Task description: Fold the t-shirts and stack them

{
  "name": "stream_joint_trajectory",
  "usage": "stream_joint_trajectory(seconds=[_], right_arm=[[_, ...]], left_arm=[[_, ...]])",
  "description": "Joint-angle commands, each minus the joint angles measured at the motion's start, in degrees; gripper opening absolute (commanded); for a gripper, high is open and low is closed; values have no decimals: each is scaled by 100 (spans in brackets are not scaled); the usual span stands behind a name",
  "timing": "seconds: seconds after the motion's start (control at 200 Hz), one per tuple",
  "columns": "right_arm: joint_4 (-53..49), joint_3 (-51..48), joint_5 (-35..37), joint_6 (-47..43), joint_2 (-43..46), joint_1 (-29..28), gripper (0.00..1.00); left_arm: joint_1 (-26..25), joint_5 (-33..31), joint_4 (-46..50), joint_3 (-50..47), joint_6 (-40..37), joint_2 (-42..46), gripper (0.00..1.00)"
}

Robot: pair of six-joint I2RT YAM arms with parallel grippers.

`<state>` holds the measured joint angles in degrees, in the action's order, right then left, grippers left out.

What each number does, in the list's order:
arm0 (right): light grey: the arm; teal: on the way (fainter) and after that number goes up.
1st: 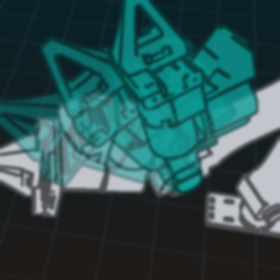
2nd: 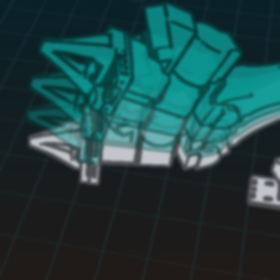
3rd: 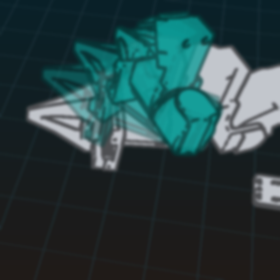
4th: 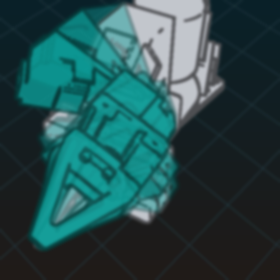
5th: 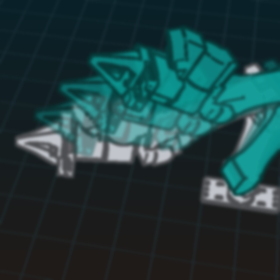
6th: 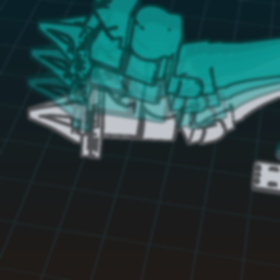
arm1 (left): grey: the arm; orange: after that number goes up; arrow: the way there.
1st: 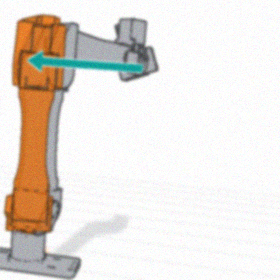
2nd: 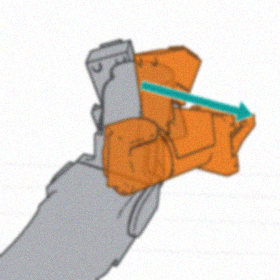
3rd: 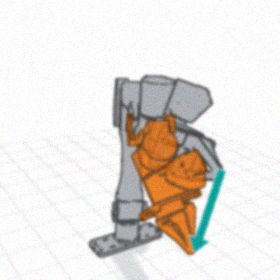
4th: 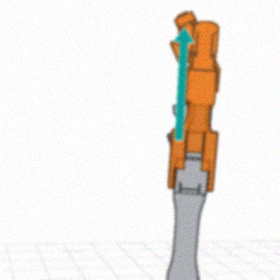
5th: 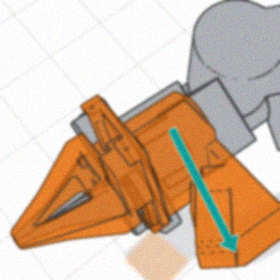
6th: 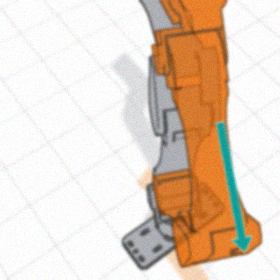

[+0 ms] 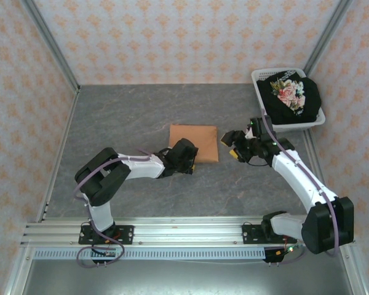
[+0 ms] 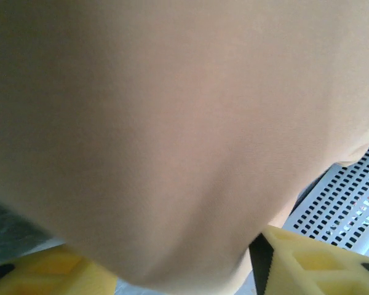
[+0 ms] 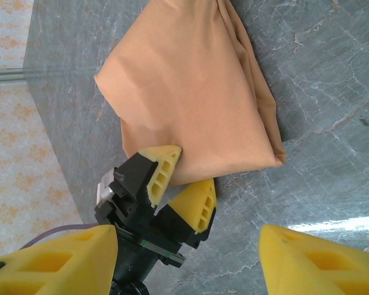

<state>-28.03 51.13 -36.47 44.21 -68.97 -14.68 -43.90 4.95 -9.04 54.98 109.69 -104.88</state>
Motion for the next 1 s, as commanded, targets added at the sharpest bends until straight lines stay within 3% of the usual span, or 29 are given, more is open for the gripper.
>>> stream_joint_trajectory(seconds=[0.0,0.185,0.39,0.736,0.791,0.901,0.996], right_arm=[[-46,-90,-9,35,91,31,62],[-53,-112,22,44,86,41,62],[-72,-130,78,50,90,70,62],[-28,-38,140,35,-68,105,61],[-18,-8,140,35,-120,105,61],[-9,82,141,44,-242,105,61],[-27,175,157,27,-337,105,61]], left_arm=[[-23,-359,289,267,72,-173,49],[162,-530,88,427,32,-419,26],[783,-532,394,620,-494,-513,18],[2914,-9,877,549,-2287,-113,17],[3326,256,974,804,-2801,-244,18],[4071,553,2086,1742,-4070,-759,19],[4601,850,2263,2137,-4464,-1120,20]])
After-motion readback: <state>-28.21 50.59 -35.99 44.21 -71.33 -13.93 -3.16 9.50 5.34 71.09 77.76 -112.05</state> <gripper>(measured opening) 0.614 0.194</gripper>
